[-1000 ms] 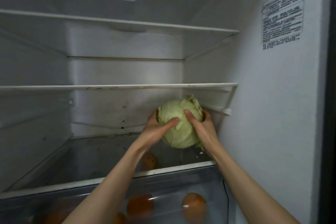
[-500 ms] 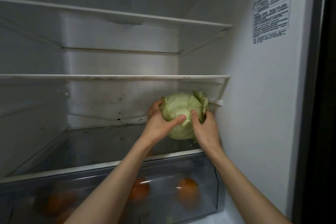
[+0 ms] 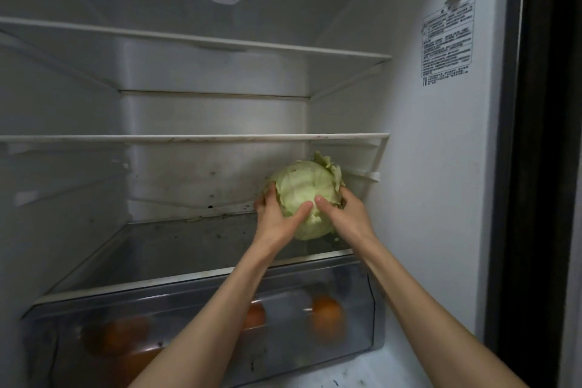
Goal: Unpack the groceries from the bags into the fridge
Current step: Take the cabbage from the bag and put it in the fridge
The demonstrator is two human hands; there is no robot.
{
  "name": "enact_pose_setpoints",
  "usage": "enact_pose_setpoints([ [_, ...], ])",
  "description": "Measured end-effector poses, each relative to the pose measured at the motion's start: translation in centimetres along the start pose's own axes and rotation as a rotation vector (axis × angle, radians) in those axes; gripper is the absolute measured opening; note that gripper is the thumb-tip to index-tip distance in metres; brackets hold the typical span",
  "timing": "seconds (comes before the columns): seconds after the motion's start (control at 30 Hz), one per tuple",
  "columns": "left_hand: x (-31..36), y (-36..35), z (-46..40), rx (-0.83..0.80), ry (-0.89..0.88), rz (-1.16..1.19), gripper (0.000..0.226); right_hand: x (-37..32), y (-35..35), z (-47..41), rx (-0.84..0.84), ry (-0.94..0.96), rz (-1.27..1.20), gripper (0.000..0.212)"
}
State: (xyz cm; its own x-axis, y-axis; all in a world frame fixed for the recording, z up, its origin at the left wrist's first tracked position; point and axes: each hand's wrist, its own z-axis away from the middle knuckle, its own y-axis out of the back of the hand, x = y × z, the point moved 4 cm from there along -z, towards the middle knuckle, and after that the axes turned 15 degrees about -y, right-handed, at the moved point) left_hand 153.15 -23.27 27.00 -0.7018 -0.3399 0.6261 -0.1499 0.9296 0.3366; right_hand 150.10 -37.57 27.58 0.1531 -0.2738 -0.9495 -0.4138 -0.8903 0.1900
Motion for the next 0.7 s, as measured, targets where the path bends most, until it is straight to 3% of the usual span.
enact_pose_setpoints([
  [0.2,0.6,-1.1,-1.3,0.066,-0.001,-0.065,0.079,0.1,0.3,-1.8,-0.023,0.005,-0.022,0.048],
  [0.37,1.0,-2.2,-2.3,-0.042,-0.039,-0.093,0.085,1.6,0.8,-1.8,-0.012,-0.001,-0.149,0.044],
  [0.7,1.2,-0.9,-1.5,-0.174,-0.091,-0.121,0.081,1.1,1.0,-0.6,0.05,-0.031,0.02,0.045],
])
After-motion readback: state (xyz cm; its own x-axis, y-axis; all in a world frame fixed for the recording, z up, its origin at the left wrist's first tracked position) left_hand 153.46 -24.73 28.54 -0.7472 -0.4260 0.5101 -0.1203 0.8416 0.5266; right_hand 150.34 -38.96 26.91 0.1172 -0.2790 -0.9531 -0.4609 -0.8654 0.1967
